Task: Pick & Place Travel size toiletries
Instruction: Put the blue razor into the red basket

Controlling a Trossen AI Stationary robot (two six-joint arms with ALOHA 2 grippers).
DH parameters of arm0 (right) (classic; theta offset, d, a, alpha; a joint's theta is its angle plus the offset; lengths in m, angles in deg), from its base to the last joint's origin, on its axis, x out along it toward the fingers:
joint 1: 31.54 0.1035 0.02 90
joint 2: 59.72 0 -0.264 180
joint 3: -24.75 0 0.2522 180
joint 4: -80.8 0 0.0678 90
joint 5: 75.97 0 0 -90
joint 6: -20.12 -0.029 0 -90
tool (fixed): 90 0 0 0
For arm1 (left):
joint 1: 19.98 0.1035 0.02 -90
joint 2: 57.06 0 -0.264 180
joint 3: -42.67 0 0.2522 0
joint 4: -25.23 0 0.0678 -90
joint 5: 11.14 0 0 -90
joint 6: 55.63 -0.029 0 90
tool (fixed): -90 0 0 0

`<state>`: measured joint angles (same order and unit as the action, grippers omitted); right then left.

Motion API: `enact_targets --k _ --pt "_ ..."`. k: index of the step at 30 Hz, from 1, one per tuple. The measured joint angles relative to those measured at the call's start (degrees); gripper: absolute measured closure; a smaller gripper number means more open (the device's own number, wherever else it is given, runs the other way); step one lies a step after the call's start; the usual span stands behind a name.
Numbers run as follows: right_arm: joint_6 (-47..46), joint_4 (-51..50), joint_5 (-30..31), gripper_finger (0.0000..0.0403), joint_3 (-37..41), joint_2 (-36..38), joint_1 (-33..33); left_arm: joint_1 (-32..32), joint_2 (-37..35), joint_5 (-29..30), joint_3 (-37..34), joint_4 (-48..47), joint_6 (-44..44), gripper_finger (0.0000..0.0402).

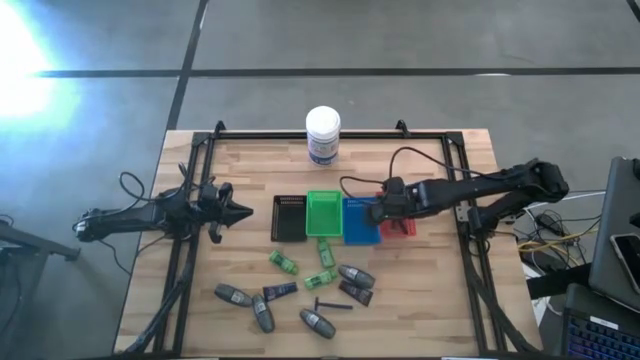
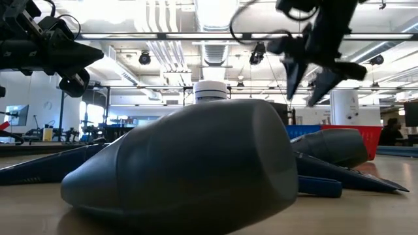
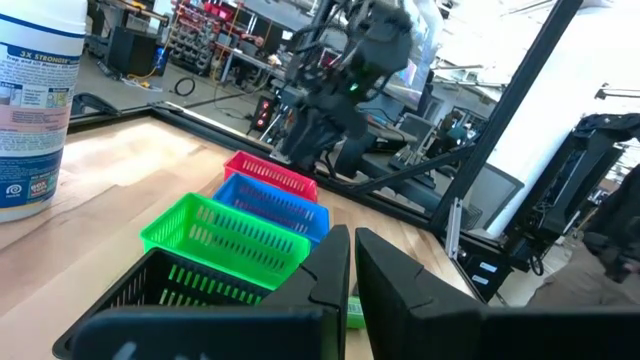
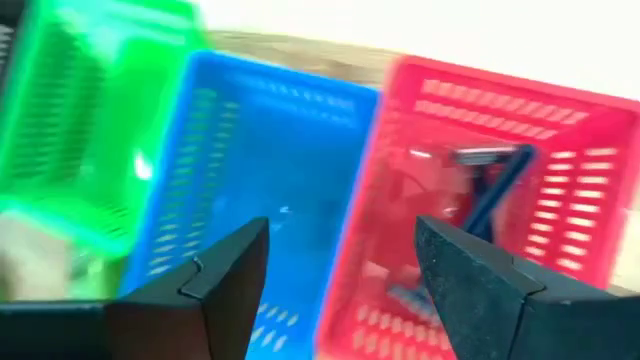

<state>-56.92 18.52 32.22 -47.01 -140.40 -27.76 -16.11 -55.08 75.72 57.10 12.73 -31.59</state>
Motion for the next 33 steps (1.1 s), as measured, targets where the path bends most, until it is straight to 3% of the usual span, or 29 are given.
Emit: enact_targets --k 13,21,26,33 --pt "-7.3 0.6 -0.2 0.0156 -3.9 -0.4 10.4 0.0 0.0 0.0 0.0 0.0 0.0 0.0376" --pt "-12.8 13.6 -0.2 0.0167 -0.2 -1.1 17.4 0.0 0.0 0.0 0.0 0.0 0.0 0.0376" --pt "-12.7 17.7 -0.8 0.0148 -1.7 -5.7 19.8 0.0 0.0 0.0 0.0 0.0 0.0 0.0376" --pt "-7.7 17.4 -7.2 0.0113 -8.7 -15.6 21.4 0.0 0.0 0.0 0.0 0.0 0.0 0.0376"
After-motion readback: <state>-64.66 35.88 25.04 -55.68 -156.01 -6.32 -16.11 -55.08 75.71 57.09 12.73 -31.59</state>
